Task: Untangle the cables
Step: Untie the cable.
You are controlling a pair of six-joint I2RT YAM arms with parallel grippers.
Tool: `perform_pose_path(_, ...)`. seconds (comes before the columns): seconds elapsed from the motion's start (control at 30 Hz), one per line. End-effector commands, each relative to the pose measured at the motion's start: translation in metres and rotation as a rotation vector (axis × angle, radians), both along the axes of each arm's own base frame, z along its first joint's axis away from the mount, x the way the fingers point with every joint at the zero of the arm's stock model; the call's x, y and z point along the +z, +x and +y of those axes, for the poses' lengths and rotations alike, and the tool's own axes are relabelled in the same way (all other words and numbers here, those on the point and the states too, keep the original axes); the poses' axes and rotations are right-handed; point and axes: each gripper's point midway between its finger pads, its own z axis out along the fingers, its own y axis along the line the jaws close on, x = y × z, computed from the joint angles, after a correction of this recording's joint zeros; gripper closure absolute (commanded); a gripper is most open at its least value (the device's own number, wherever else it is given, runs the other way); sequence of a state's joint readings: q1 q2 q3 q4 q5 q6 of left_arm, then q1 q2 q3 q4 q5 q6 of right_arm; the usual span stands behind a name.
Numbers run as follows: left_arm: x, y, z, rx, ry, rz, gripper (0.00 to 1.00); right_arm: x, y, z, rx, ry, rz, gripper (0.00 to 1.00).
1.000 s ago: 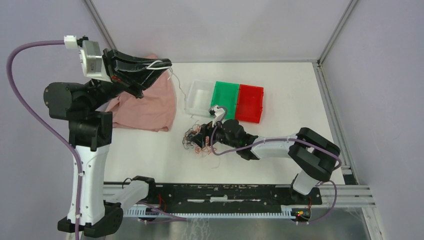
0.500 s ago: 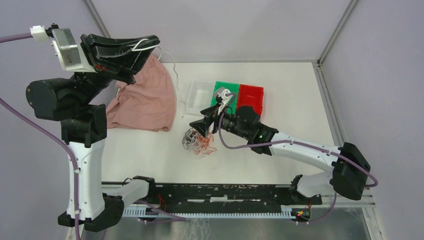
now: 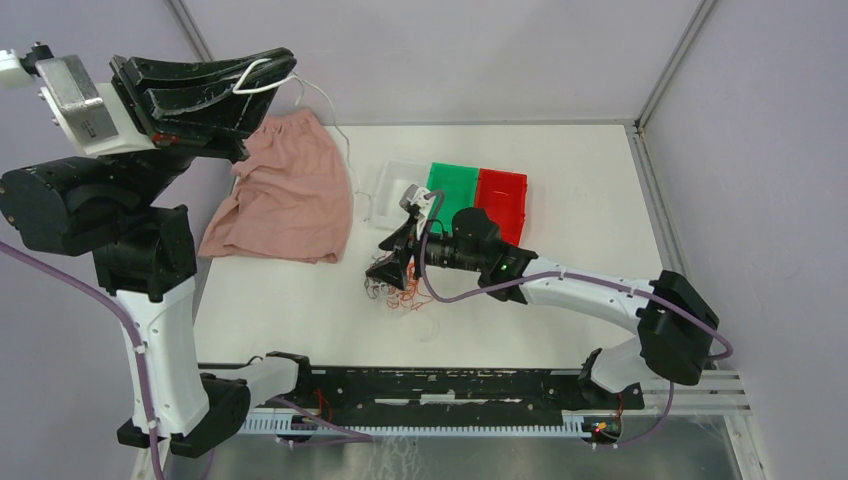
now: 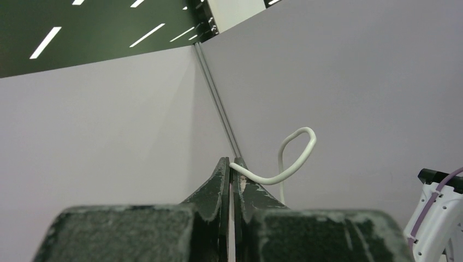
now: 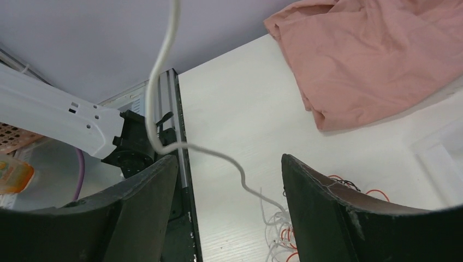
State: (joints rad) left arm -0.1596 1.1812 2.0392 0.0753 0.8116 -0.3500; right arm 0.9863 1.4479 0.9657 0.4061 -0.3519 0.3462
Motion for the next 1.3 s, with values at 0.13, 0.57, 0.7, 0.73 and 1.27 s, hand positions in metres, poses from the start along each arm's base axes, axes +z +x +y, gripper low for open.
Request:
perform_pose_path(0.13, 0.018, -0.008, 0.012, 0.099, -0.033, -0.11, 0.97, 0.034, -0.003, -0.005, 0.01, 0.052, -0.083, 0.25)
perform_pose_path(0.57, 0.025, -0.012, 0.014, 0.11, -0.034, -0.143, 0.97, 0.034, 0.015, 0.019, -0.005, 0.067, -0.062, 0.25)
perform_pose_path(0.7, -0.002, -0.002, 0.009, 0.095, 0.0, -0.08, 0.97, 0.061, 0.012, 0.011, -0.023, 0.142, -0.094, 0.23)
perform_pose_path(0.73, -0.01, 0.003, 0.007, 0.09, 0.01, -0.059, 0.97, 0.069, 0.009, 0.009, -0.022, 0.162, -0.103, 0.23)
perform_pose_path(1.27, -0.09, 0.022, -0.005, 0.02, 0.083, 0.142, 0.97, 0.148, -0.014, 0.001, 0.071, 0.321, -0.167, 0.26)
